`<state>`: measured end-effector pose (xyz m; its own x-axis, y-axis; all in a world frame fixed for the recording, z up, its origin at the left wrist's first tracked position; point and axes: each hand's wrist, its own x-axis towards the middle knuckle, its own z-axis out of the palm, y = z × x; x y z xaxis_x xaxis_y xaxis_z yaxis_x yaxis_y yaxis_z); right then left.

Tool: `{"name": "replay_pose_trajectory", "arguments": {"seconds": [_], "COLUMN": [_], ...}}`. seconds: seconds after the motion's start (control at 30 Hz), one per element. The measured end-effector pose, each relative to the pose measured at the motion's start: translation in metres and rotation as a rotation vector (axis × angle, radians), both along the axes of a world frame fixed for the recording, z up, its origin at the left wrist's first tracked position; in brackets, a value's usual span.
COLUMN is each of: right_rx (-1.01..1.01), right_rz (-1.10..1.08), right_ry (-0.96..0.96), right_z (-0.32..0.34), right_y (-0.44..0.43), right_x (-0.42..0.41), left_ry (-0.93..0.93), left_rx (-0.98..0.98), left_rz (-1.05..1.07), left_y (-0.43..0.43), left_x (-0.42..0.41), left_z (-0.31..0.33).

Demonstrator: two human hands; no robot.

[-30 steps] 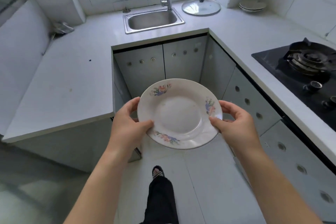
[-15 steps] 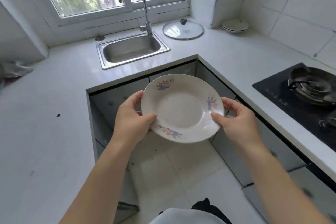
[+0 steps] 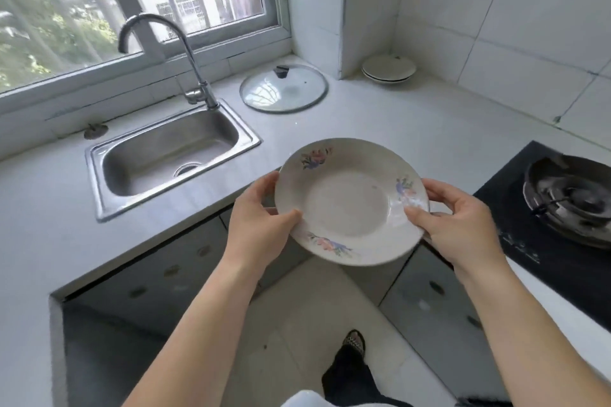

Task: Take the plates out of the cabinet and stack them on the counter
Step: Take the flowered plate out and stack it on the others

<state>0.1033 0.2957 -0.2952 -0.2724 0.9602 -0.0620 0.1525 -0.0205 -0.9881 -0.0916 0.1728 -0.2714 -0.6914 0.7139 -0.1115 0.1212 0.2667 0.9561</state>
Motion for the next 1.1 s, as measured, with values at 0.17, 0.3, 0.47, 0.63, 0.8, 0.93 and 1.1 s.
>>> {"name": "replay_pose_trajectory", "arguments": {"seconds": [0.17, 0.3, 0.47, 0.63, 0.8, 0.93, 1.1], "right_rx": [-0.019, -0.007, -0.045, -0.041, -0.011, -0.022, -0.051], "right_rz": [-0.003, -0.013, -0.023, -0.082, -0.173, -0.255, -0.368], "right_ry": [-0.011, -0.042, -0.078, -0.155, -0.231, -0.302, -0.35], "right_z": [0.006, 0.01, 0.005, 0.003, 0.002, 0.0, -0.006], "right_y": [0.093, 0.156, 0.216, 0.282, 0.348, 0.399, 0.457], "right_x": [-0.035, -0.053, -0.074, -0.102, -0.127, -0.149, -0.171], "left_ry": [-0.009, -0.014, -0.104, -0.154, -0.125, -0.054, -0.028], "left_rx": [-0.022, -0.042, -0.058, -0.08, -0.1, -0.122, -0.15], "left_rz": [-0.017, -0.032, -0.083, -0.153, -0.236, -0.351, -0.452], "left_y": [0.099, 0.165, 0.231, 0.308, 0.4, 0.473, 0.55], "left_x": [-0.038, -0.056, -0.086, -0.12, -0.154, -0.18, -0.204], "left_z": [0.003, 0.005, -0.001, -0.014, -0.017, -0.015, -0.02]}}
